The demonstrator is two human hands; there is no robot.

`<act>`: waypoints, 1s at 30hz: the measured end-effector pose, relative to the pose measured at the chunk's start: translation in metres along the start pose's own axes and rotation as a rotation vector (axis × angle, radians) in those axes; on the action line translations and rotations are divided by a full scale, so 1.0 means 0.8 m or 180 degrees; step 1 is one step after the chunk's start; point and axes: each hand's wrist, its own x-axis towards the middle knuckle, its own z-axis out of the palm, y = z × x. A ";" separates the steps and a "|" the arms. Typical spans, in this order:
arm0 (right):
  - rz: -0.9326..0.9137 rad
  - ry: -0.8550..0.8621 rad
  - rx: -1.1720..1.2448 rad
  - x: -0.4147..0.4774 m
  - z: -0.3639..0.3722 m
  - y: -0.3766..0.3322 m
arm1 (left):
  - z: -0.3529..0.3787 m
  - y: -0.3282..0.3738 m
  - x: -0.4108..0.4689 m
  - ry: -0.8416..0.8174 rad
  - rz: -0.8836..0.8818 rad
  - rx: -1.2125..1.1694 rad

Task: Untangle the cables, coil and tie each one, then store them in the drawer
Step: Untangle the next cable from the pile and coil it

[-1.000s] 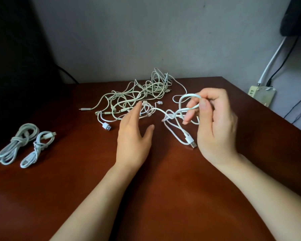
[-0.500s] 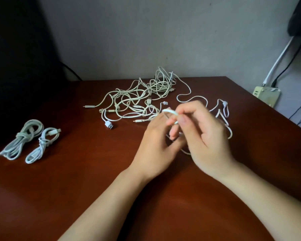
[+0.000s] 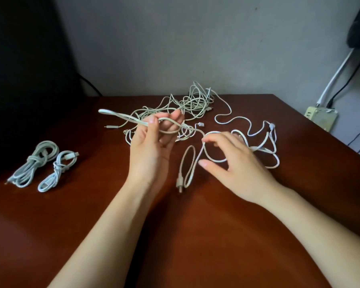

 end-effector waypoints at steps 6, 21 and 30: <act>0.0334 -0.0535 0.0173 -0.004 0.011 -0.011 | -0.005 0.009 0.003 0.0303 -0.0335 -0.0452; -0.0246 -0.0954 0.0419 -0.005 0.016 -0.009 | 0.001 0.012 0.001 0.0211 -0.1525 -0.0460; -0.0148 0.0449 0.0713 0.002 0.008 -0.004 | 0.006 0.003 0.003 -0.0122 -0.1214 -0.0435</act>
